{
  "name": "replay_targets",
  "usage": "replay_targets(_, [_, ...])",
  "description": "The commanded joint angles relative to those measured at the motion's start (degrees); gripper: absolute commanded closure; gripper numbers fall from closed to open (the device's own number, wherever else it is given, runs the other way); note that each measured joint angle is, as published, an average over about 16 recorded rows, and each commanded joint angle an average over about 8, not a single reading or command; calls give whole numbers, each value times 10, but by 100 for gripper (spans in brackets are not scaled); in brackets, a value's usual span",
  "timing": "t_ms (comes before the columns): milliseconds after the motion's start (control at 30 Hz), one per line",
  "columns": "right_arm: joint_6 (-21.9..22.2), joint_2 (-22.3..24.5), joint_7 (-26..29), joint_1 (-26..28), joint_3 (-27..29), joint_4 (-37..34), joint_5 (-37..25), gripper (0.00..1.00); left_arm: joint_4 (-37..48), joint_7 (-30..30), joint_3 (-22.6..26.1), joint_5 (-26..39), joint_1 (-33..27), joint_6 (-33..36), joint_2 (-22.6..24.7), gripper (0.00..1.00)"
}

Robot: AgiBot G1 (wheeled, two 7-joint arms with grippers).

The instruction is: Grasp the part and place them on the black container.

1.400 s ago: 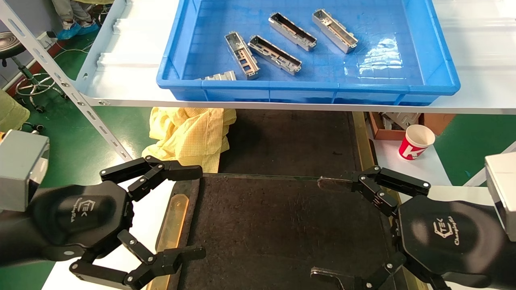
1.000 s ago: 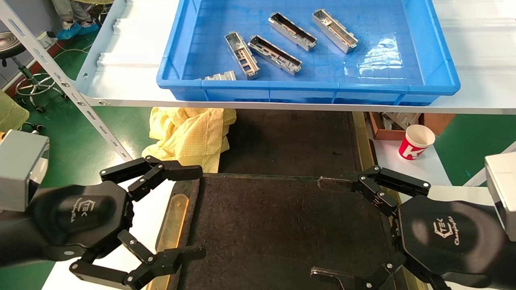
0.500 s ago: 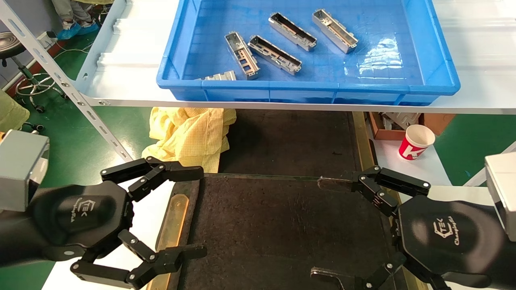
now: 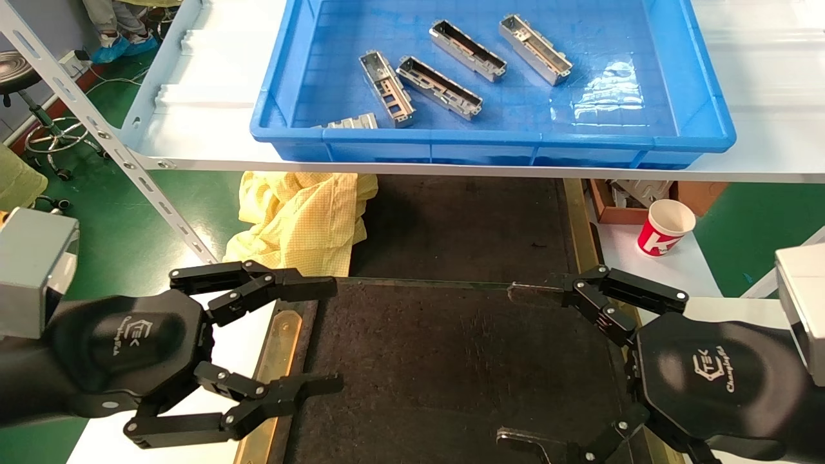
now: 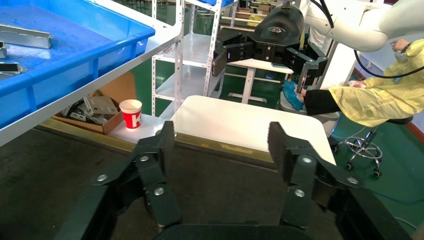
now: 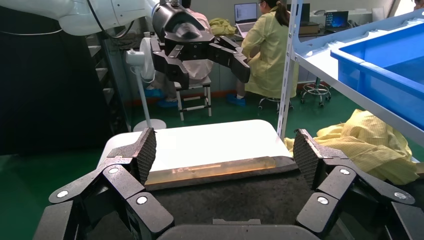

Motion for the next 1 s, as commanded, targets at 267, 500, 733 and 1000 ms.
replay_targets(267, [0, 0, 0, 0, 0, 0, 0, 0, 0, 0, 0, 0, 0, 0, 0, 100])
replay_targets(500, [0, 0, 0, 0, 0, 0, 0, 0, 0, 0, 0, 0, 0, 0, 0, 100])
replay_targets(733, [0, 0, 0, 0, 0, 0, 0, 0, 0, 0, 0, 0, 0, 0, 0, 100])
replay_targets(1000, [0, 0, 0, 0, 0, 0, 0, 0, 0, 0, 0, 0, 0, 0, 0, 100])
